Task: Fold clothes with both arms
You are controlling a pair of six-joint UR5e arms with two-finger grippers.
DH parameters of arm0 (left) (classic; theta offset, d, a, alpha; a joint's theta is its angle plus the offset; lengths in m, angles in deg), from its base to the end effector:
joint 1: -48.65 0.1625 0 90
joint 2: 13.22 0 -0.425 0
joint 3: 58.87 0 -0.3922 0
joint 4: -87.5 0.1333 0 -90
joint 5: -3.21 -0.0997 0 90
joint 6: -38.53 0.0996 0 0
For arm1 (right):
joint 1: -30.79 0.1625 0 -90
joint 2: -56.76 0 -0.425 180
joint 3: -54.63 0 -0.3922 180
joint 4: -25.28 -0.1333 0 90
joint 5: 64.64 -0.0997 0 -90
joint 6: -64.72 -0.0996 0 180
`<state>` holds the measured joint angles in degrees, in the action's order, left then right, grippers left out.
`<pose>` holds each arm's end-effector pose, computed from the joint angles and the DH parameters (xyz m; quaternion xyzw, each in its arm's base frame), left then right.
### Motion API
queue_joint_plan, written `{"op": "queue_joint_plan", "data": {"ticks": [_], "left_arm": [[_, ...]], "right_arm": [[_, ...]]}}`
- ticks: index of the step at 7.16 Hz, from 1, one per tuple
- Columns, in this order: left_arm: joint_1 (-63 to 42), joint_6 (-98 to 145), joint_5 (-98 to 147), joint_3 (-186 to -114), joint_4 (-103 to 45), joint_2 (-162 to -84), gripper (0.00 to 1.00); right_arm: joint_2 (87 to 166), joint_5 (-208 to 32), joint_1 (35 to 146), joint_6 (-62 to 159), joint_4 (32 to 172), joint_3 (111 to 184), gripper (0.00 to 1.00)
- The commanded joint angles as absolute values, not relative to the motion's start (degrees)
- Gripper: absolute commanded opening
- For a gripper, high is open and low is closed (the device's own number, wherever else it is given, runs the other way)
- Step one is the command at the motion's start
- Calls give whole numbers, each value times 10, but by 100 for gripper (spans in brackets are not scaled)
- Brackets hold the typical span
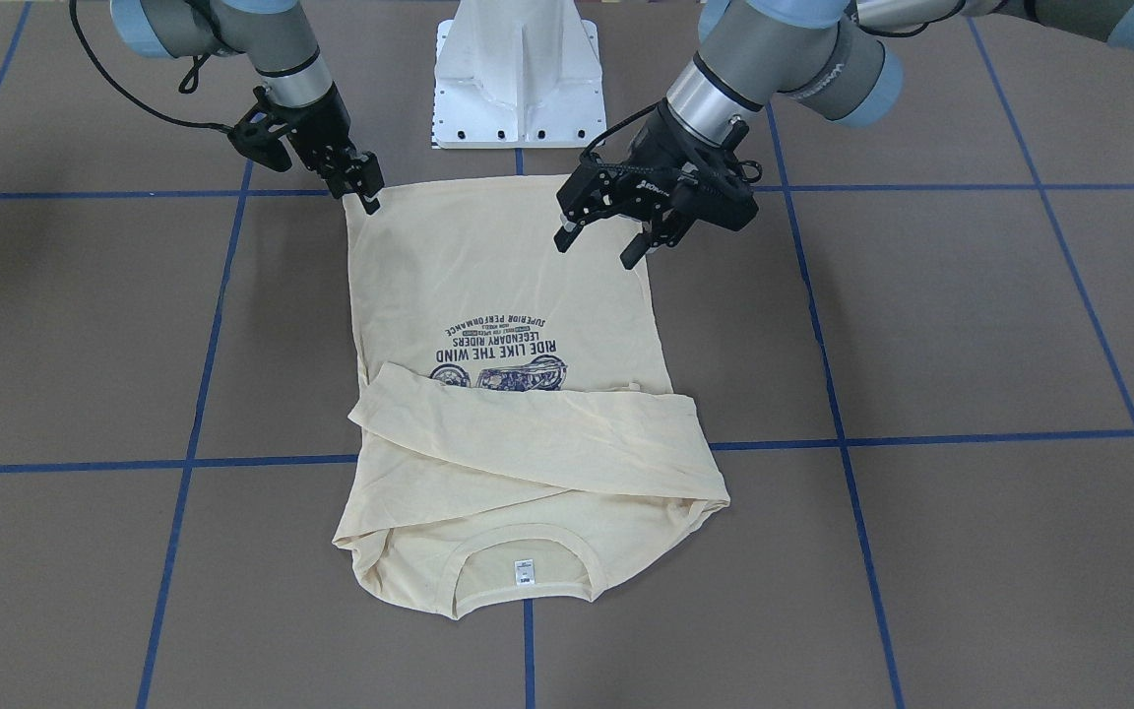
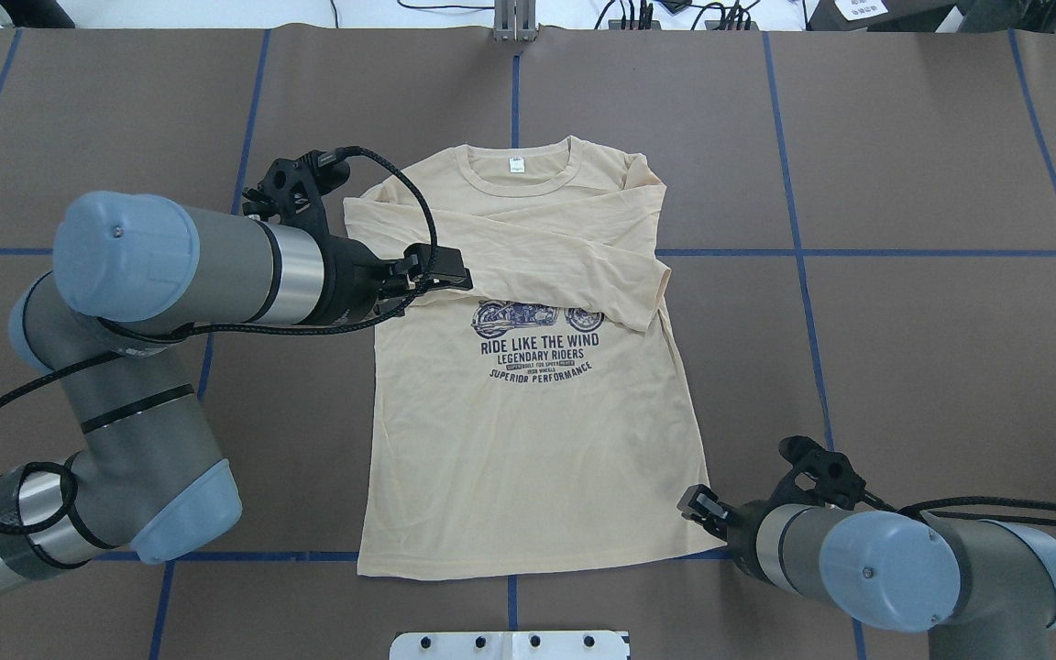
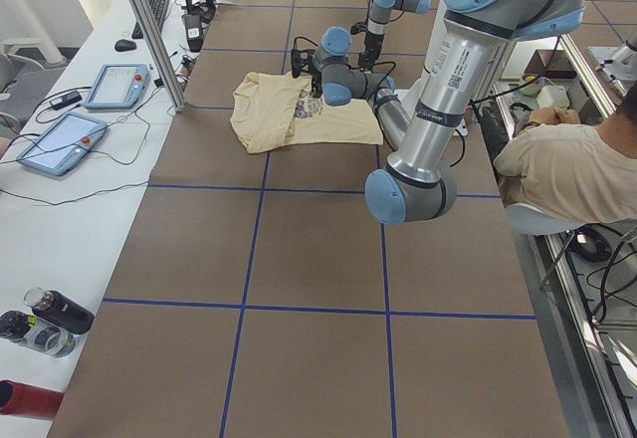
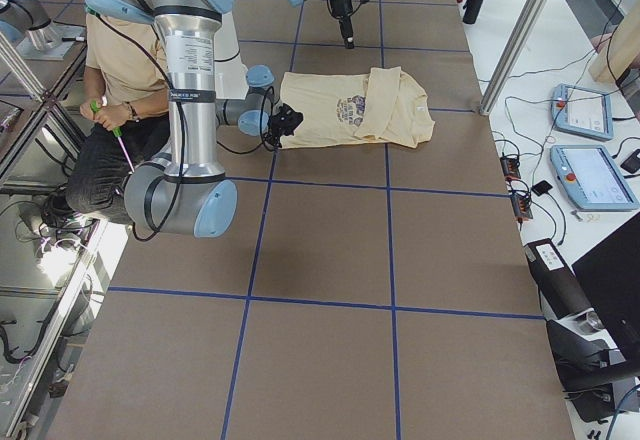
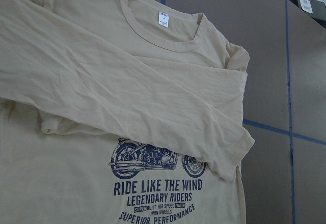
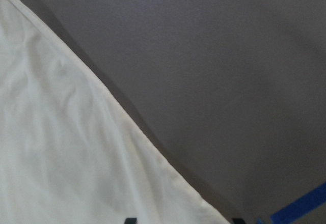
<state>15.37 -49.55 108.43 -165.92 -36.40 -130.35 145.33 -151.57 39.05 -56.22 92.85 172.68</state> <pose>0.4342 -0.4132 0.1897 0.0907 0.6262 -0.1278 0.7638 -0.4668 -0.2079 0.3772 -0.0624 -0.4337 0.3126 0.8428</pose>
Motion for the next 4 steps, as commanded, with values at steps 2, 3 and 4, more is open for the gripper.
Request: {"op": "queue_joint_plan", "data": {"ticks": [2, 3, 4], "left_arm": [[153, -497, 1084, -1662, -363, -1299, 95], [153, -497, 1083, -1662, -363, -1299, 95], [152, -497, 1083, -1664, -363, -1299, 96]], "right_arm": [[1473, -1509, 376, -564, 930, 1734, 66], [1472, -1508, 376, -564, 929, 1734, 62], [1473, -1500, 376, -564, 930, 1735, 61]]}}
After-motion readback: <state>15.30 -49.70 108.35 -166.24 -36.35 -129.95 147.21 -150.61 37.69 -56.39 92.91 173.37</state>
